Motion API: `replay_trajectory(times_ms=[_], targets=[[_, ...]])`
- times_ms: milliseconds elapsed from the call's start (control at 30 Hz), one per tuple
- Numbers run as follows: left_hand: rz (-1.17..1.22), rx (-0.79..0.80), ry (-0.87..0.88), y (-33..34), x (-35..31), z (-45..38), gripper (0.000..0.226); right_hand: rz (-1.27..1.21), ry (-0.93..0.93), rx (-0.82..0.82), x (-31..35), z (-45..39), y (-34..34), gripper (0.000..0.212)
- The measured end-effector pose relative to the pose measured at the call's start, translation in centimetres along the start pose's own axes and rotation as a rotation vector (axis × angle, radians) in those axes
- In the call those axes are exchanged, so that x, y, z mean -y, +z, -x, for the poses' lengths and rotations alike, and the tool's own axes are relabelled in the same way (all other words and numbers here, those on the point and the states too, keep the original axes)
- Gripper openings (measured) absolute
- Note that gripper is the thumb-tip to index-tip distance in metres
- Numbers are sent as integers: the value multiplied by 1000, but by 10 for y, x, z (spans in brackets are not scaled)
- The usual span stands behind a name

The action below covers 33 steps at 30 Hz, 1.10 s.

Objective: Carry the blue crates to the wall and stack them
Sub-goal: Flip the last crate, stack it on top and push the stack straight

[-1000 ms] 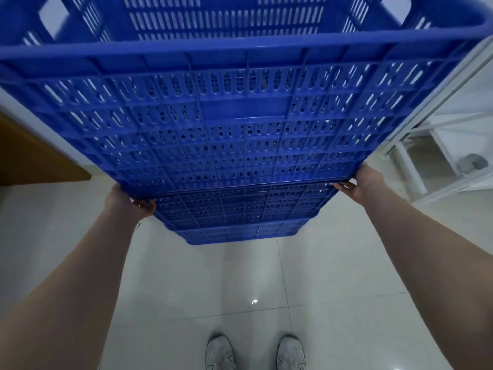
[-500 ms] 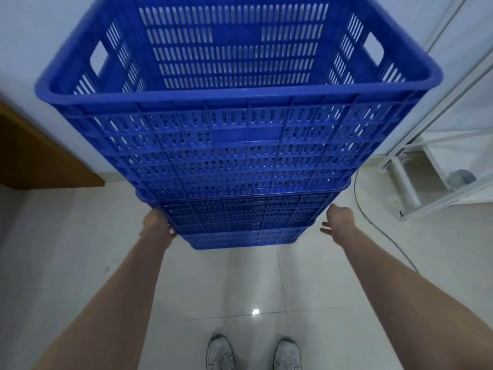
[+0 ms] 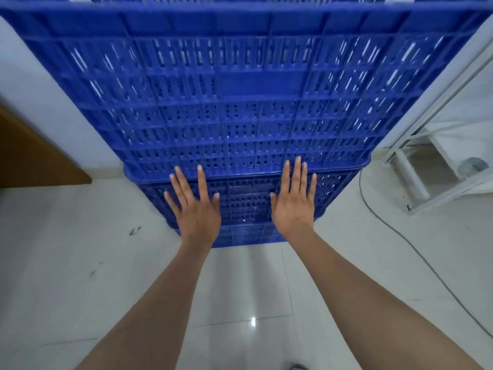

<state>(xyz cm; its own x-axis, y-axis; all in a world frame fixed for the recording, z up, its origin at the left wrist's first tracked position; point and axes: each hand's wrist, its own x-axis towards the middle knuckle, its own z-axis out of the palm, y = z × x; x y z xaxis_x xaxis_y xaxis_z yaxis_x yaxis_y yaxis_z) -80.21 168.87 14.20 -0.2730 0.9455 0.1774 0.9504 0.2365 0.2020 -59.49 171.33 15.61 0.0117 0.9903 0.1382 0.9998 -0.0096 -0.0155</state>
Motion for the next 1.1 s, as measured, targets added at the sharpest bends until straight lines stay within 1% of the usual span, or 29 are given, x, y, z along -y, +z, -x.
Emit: replay_trajectory(times_ms=[67,133,233,333,433,500,667,767,833,900,1000,1100], targets=[[6,-83,55,16,9,-7,73,26,17,-37,5,-3,16,93],[5,-152,75,32,17,-14,74,37,17,-88,9,-6,33,109],[-25,-210,58,49,17,-27,80,26,30,-173,13,-14,52,128],[3,-227,35,56,15,-43,85,-28,41,-218,18,-28,62,132],[2,-276,41,61,23,-64,85,-36,25,-246,25,-46,69,135],[0,-279,43,62,24,-75,84,-43,35,-259,28,-55,71,139],[-29,-281,71,70,4,-77,88,-40,75,-261,14,-72,72,146],[-26,-324,36,77,-7,-67,85,-3,43,-332,3,-67,77,139],[-10,-367,31,77,-10,-61,82,-17,15,-396,2,-59,80,128],[-14,-388,81,85,-10,-48,80,-47,-16,-413,3,-46,95,114],[-25,-312,158,128,-2,-12,77,-64,-33,-311,-1,-13,150,93],[-81,-152,220,195,5,21,77,-27,-92,-128,-8,14,218,76]])
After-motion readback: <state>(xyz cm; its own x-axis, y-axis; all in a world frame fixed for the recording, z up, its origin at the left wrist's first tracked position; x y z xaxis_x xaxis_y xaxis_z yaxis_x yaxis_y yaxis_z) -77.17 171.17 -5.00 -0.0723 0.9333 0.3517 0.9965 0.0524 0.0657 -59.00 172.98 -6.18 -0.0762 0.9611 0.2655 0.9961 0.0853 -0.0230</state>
